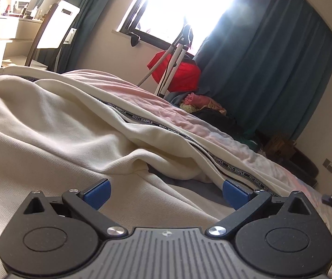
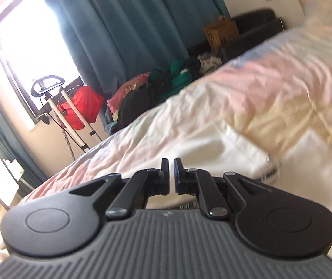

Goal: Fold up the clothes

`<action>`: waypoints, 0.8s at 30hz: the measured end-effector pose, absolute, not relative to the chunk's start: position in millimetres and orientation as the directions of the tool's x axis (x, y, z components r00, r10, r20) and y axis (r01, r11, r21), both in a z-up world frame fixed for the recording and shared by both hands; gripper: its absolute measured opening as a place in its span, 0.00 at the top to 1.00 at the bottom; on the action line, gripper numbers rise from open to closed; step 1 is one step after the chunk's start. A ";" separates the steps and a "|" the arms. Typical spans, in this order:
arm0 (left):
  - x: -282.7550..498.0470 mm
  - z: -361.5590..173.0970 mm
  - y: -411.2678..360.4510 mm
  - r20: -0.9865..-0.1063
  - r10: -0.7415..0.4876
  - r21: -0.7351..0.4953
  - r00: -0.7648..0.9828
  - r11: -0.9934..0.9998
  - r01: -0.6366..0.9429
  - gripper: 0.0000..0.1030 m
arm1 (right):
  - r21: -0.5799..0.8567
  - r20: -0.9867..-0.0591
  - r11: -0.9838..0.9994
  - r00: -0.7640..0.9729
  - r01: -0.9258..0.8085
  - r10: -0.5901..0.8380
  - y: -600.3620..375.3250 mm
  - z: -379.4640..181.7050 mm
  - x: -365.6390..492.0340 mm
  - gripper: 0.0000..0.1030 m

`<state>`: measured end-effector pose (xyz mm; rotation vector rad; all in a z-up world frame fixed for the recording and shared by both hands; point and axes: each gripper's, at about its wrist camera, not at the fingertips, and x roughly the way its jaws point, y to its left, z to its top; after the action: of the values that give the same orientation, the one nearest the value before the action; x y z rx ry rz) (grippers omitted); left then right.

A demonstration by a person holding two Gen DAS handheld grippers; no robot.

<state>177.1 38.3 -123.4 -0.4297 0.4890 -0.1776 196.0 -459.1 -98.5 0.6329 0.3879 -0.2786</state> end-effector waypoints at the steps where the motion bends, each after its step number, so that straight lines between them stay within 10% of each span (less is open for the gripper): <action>1: 177.3 -125.2 39.0 -0.422 -0.270 -0.452 0.865 0.890 0.057 0.00 | 0.552 -0.465 0.744 0.880 0.376 -0.100 -459.3 -109.5 196.5 0.76; 4: 176.3 -126.8 37.1 -0.433 -0.280 -0.452 0.857 0.890 0.063 0.00 | 0.648 -0.477 0.689 0.878 0.324 0.035 -454.2 -132.2 204.6 0.42; 8: 173.5 -127.4 31.6 -0.442 -0.272 -0.426 0.855 0.902 0.067 0.00 | 0.764 -0.492 0.543 0.859 0.349 0.140 -452.9 -165.2 213.7 0.39; 17: 173.5 -132.5 23.5 -0.433 -0.280 -0.384 0.857 0.917 0.106 0.00 | 0.732 -0.437 0.568 0.899 0.377 -0.033 -453.9 -187.1 233.4 0.43; 20: 175.3 -133.4 21.5 -0.428 -0.281 -0.379 0.859 0.919 0.111 0.00 | 0.736 -0.423 0.551 0.903 0.392 -0.077 -470.8 -185.9 239.1 0.70; 24: 177.5 -134.3 17.8 -0.426 -0.276 -0.364 0.862 0.924 0.116 0.00 | 0.694 -0.395 0.611 0.911 0.380 -0.119 -476.4 -168.4 244.1 0.78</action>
<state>177.5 17.8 -134.3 -0.3360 0.4922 -0.2092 244.1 -476.4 -168.4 0.8691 0.3256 -0.2939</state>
